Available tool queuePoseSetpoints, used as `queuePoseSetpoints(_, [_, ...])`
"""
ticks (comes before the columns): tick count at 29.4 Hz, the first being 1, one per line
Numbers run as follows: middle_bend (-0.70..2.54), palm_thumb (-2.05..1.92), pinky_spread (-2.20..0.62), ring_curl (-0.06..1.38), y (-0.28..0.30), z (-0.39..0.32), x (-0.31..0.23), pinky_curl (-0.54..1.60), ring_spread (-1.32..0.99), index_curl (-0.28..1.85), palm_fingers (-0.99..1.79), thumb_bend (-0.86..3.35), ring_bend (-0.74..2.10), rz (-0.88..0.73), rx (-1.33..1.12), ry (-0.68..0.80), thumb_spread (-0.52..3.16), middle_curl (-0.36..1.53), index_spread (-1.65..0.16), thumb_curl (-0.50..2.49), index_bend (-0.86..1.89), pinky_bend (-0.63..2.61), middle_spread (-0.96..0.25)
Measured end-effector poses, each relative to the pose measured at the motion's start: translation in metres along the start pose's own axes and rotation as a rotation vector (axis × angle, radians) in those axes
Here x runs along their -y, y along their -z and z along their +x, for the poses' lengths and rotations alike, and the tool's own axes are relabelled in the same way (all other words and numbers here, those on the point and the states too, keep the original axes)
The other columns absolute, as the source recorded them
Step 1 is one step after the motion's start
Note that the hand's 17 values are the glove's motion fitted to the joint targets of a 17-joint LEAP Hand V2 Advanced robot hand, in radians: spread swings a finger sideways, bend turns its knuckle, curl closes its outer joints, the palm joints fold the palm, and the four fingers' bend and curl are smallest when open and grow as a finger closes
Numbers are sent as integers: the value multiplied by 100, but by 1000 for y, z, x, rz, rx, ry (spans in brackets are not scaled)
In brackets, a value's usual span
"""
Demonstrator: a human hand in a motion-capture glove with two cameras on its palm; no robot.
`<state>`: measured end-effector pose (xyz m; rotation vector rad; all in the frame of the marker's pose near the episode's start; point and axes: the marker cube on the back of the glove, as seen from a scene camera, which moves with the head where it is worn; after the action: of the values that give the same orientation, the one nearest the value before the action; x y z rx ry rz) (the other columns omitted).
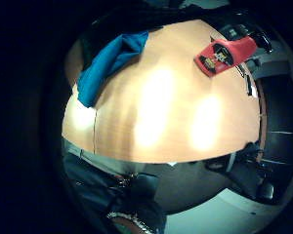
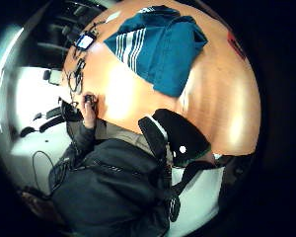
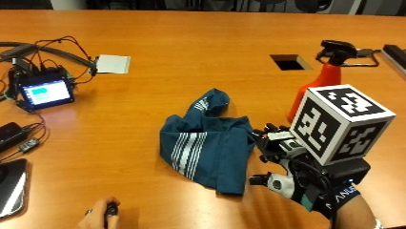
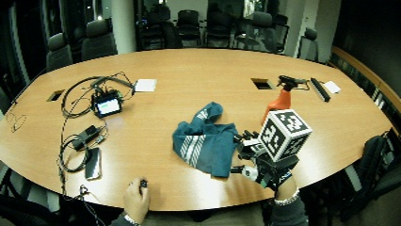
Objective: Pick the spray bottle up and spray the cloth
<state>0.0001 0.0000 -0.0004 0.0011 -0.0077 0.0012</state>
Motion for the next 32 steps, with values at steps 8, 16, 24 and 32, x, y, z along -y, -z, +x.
queuePoseSetpoints(8, [20, 43, 22, 11, -5, 1, 8, 16, -4, 15, 31, 23, 27, -47, 16, 1, 78, 12, -36, 11, 18, 36, -6])
queuePoseSetpoints(16, [18, 47, 26, 15, -13, 2, 14, 21, -4, 20, 29, 19, 29, -67, 0, 6, 99, 17, -41, 14, 17, 36, -5])
queuePoseSetpoints(24, [18, 50, 28, 19, -8, 19, 19, 24, -4, 22, 28, 16, 31, -35, -7, -47, 108, 20, -43, 17, 16, 37, -5])
queuePoseSetpoints(32, [18, 53, 28, 21, -2, 33, 55, 26, -3, 25, 34, 12, 32, 24, 25, -125, 113, 23, -43, 19, 17, 36, -5])
